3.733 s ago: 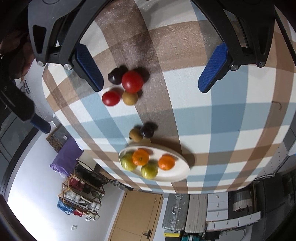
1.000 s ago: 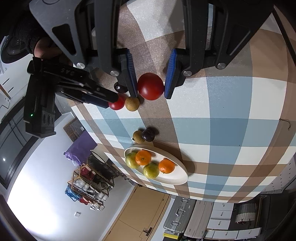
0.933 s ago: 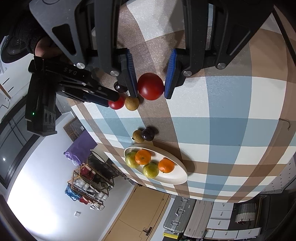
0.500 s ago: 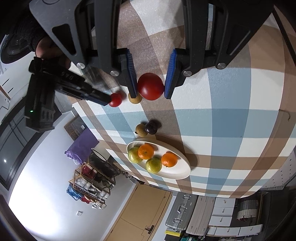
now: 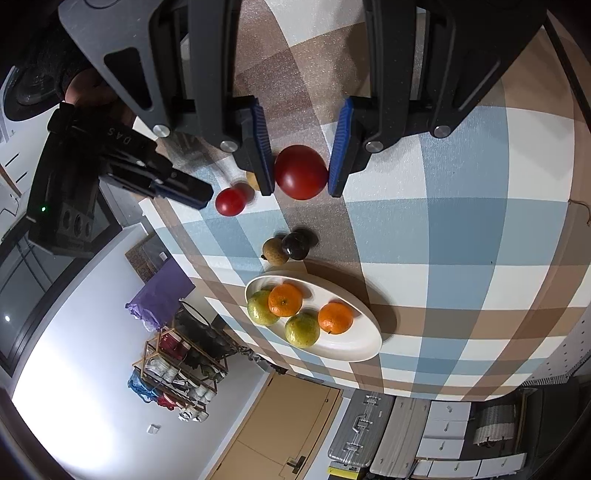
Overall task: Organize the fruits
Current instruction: 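Lift both red tomatoes and carry them toward the cream plate, then lower both tomatoes onto the plate and open both tools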
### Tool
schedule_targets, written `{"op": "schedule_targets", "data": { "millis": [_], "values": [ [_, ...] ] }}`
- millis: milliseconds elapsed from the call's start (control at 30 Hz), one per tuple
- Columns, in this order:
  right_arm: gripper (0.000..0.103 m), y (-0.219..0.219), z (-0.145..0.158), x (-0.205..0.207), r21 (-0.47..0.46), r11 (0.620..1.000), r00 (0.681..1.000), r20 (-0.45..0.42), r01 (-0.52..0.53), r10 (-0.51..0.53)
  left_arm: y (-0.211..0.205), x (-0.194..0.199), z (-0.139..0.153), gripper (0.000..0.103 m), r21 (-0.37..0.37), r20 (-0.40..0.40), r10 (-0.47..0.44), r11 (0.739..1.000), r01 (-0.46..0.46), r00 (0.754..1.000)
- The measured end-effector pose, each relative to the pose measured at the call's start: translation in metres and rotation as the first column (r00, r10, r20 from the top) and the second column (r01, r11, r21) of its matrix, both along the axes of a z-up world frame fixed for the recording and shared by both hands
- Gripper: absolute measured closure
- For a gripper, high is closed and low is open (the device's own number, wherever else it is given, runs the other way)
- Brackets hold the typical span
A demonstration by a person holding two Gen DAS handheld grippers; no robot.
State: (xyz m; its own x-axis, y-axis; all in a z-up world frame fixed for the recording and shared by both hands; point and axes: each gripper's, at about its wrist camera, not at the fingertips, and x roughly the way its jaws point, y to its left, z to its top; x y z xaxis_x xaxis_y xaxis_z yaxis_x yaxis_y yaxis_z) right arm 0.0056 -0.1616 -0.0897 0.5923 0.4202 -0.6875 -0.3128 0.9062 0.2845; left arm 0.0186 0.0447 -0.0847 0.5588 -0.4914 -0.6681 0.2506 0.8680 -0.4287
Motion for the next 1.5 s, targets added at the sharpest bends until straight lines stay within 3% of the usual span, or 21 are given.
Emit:
{"op": "schedule_targets", "data": {
  "millis": [233, 533, 833, 1500],
  "values": [
    [0.069, 0.004, -0.002, 0.016, -0.012, 1.000, 1.000, -0.018, -0.004, 0.004, 0.002, 0.004, 0.001, 0.076, 0.002, 0.000, 0.005, 1.000, -0.005, 1.000],
    [0.067, 0.010, -0.014, 0.032, -0.043, 0.999, 0.997, -0.075, -0.015, 0.012, 0.002, 0.014, 0.004, 0.076, 0.001, -0.002, 0.004, 1.000, -0.004, 1.000],
    [0.071, 0.004, -0.019, 0.045, 0.016, 1.000, 0.994, -0.107, -0.025, 0.027, 0.000, 0.044, 0.010, 0.076, -0.008, -0.013, 0.002, 1.000, -0.003, 1.000],
    [0.071, -0.007, 0.045, 0.127, 0.140, 0.989, 0.999, -0.001, -0.043, 0.043, -0.020, 0.159, 0.049, 0.076, -0.021, 0.015, -0.038, 0.999, 0.038, 0.999]
  ]
}}
